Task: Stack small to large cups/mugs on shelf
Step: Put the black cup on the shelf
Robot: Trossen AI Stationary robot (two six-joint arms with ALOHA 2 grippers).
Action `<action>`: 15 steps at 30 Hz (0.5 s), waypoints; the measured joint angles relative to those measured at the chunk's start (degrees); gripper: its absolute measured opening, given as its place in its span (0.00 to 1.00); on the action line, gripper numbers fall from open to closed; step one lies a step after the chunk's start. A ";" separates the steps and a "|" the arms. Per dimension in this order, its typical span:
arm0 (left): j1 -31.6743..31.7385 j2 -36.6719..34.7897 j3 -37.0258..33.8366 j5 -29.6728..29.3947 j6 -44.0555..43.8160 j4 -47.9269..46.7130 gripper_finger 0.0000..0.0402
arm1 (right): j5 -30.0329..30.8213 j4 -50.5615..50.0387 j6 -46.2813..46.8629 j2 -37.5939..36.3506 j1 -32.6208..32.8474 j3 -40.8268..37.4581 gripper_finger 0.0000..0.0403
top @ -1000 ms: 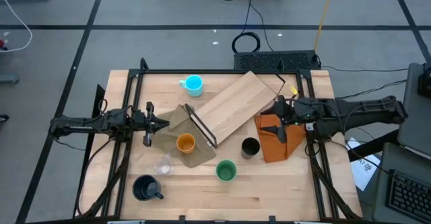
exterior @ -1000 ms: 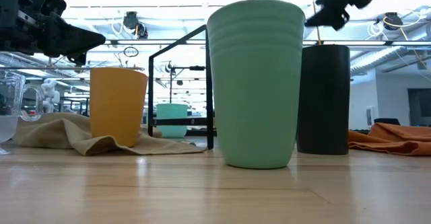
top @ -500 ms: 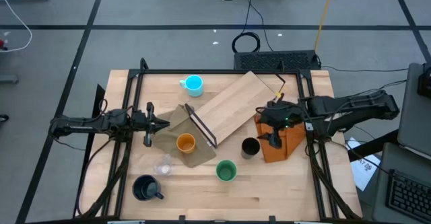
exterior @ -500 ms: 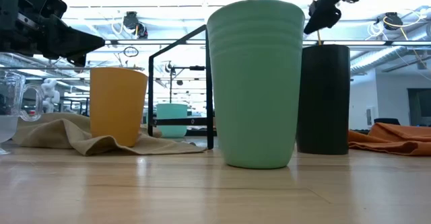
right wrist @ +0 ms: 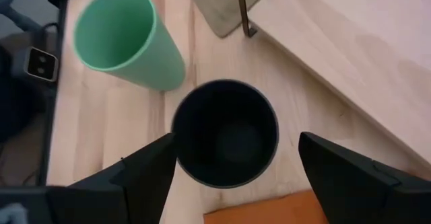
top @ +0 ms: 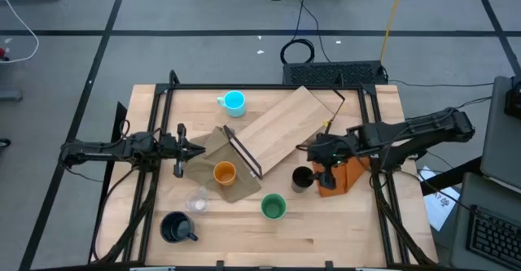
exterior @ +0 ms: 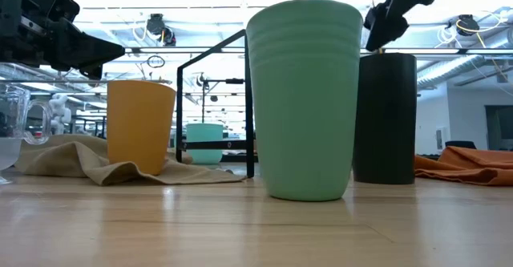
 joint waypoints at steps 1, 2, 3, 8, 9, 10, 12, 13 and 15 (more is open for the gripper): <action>0.01 0.00 0.00 0.00 0.00 0.00 0.09 | 0.00 -0.10 0.00 0.57 0.00 0.00 0.74; 0.00 0.00 0.00 0.00 0.00 0.00 0.09 | 0.00 -0.12 0.00 1.09 -0.01 0.00 0.74; 0.01 0.00 0.00 0.02 0.00 0.00 0.09 | 0.01 -0.23 -0.04 1.51 -0.02 0.00 0.74; 0.02 0.00 0.00 0.02 0.02 -0.02 0.09 | 0.50 -0.59 -0.21 3.31 -0.02 0.00 0.74; 0.01 0.00 0.00 0.02 0.02 -0.04 0.09 | 0.52 -0.57 -0.25 3.56 -0.02 0.00 0.74; 0.01 0.00 0.00 0.02 0.02 -0.04 0.09 | 0.53 -0.50 -0.51 3.75 -0.02 0.00 0.74; 0.00 0.00 0.00 0.02 0.02 -0.04 0.09 | 0.57 -0.50 -1.43 4.37 -0.04 0.00 0.74; 0.00 0.00 0.00 0.03 0.02 -0.04 0.09 | 0.61 -0.50 -1.70 4.54 -0.04 -0.02 0.74; 0.00 0.00 0.00 0.02 0.00 -0.04 0.09 | 0.70 -0.37 -2.35 4.97 -0.04 -0.04 0.74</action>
